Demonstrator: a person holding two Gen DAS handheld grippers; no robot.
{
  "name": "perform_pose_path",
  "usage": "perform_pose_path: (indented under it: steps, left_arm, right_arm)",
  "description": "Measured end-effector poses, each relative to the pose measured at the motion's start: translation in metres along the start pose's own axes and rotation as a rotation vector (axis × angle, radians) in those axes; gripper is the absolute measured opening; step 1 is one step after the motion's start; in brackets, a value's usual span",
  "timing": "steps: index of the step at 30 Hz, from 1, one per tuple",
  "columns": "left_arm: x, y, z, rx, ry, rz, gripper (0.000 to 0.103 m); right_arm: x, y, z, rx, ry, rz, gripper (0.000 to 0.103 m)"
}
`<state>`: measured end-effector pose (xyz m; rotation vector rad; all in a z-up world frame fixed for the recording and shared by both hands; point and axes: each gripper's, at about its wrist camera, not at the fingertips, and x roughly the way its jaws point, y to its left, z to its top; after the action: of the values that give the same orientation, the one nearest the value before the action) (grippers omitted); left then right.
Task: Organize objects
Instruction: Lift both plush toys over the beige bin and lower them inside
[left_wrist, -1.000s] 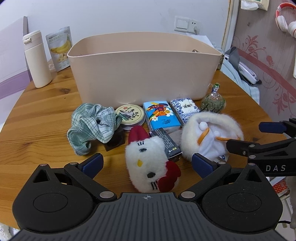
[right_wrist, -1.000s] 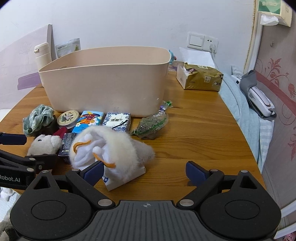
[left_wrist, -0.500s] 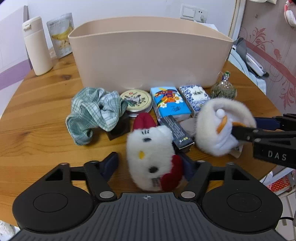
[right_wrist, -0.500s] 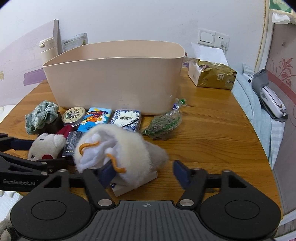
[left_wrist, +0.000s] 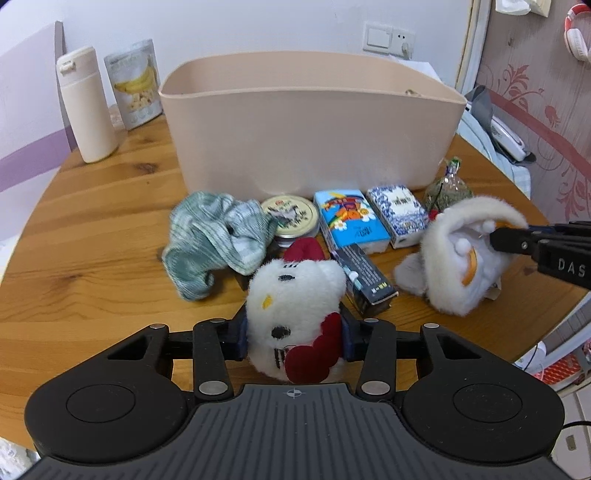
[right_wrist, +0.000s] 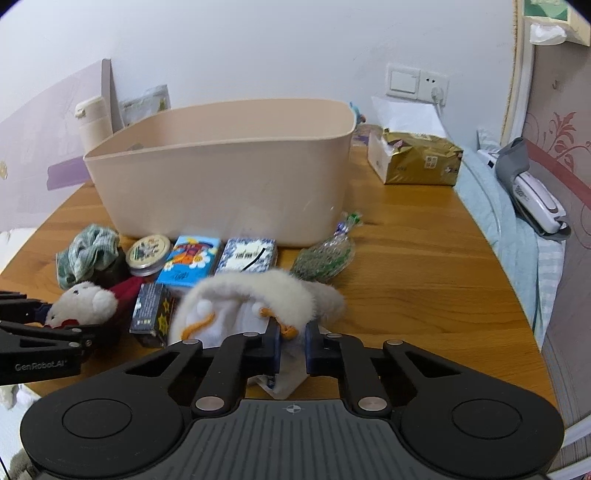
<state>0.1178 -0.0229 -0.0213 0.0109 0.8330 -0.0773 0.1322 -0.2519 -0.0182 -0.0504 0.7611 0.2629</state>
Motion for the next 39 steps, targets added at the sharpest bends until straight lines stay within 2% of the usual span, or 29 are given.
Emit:
perform_pose_path:
  steps: [5, 8, 24, 31, 36, 39]
  left_arm:
    - [-0.013, 0.007, 0.009, -0.011, -0.012, -0.026, 0.045]
    - [-0.021, 0.007, 0.014, 0.013, -0.039, -0.001, 0.045]
    - [-0.055, 0.012, 0.065, 0.033, -0.165, 0.016, 0.045]
    - [-0.056, 0.017, 0.097, 0.055, -0.219, 0.031, 0.045]
    - [-0.044, 0.025, 0.120, 0.044, -0.226, 0.024, 0.045]
    - [-0.034, 0.026, 0.133, 0.059, -0.241, 0.048, 0.045]
  right_arm:
    - [-0.011, -0.003, 0.011, 0.010, -0.038, -0.006, 0.012]
    - [-0.017, -0.004, 0.018, 0.017, -0.062, -0.007, 0.012]
    - [-0.045, -0.016, 0.063, 0.045, -0.184, -0.035, 0.012]
    - [-0.043, -0.019, 0.086, 0.049, -0.212, -0.044, 0.012]
    - [-0.038, -0.020, 0.103, 0.053, -0.231, -0.052, 0.012]
    - [-0.031, -0.018, 0.114, 0.051, -0.236, -0.059, 0.012]
